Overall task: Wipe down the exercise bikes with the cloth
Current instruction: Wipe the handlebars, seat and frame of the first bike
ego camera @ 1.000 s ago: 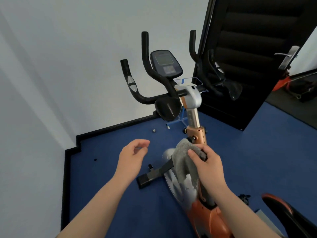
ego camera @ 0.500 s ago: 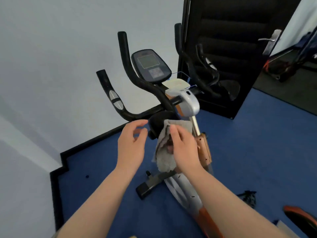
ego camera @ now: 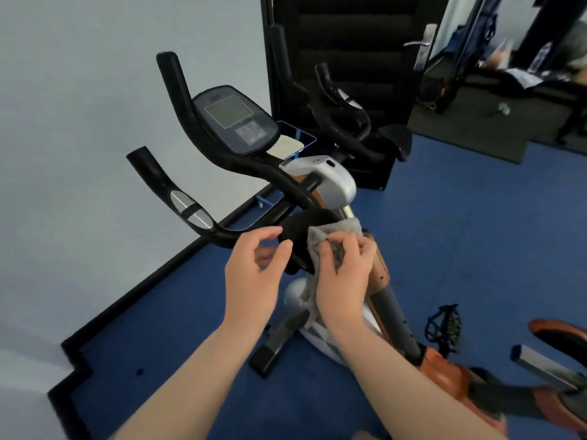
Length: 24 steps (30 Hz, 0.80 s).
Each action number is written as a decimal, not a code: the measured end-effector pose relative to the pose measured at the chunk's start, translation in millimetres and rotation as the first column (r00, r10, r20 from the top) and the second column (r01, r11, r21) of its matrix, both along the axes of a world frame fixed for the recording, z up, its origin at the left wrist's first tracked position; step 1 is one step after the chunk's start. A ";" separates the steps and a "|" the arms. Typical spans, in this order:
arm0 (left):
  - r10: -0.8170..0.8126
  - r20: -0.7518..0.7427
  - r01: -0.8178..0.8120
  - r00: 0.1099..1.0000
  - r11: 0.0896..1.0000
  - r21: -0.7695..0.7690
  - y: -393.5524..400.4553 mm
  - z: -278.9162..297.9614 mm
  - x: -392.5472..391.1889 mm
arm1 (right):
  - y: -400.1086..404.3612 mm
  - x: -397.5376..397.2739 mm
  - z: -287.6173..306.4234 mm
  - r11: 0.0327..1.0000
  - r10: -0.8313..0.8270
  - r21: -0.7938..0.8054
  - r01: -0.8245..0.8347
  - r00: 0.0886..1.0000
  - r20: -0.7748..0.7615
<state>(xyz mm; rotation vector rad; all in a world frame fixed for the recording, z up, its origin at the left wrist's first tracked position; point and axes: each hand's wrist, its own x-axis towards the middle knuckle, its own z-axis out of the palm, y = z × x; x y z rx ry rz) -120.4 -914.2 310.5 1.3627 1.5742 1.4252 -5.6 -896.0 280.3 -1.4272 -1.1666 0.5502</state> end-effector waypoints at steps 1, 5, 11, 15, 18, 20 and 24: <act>-0.001 0.039 0.001 0.999 1.000 -0.011 -0.1 -0.3 0.7 | -6.2 -2.5 -2.2 1.000 -0.009 -0.007 0.009 1.000 -0.002; 0.002 0.129 0.001 0.992 1.000 -0.028 -0.4 -1.9 5.3 | 0.9 9.7 4.3 0.999 0.034 0.024 -0.038 0.985 0.171; 0.017 0.095 -0.014 0.995 0.999 -0.032 2.0 -2.9 4.9 | 8.1 10.7 1.0 0.996 0.023 0.081 -0.040 0.980 0.198; 0.092 0.097 -0.092 0.991 0.996 -0.008 -1.2 -5.0 14.6 | 9.6 28.3 5.4 0.981 0.151 0.086 -0.173 0.965 0.213; 0.157 0.118 -0.157 0.981 0.988 -0.012 -1.2 -7.7 22.6 | 43.2 38.9 31.9 0.940 0.303 0.059 -0.337 0.900 0.312; 0.199 0.140 -0.200 0.970 0.980 -0.013 -1.9 -9.1 27.5 | 51.9 40.7 40.5 0.897 0.401 0.048 -0.440 0.855 0.329; 0.259 0.144 -0.261 0.955 0.965 -0.007 -3.8 -11.6 37.5 | 43.8 60.6 29.5 0.829 0.511 -0.008 -0.559 0.752 0.416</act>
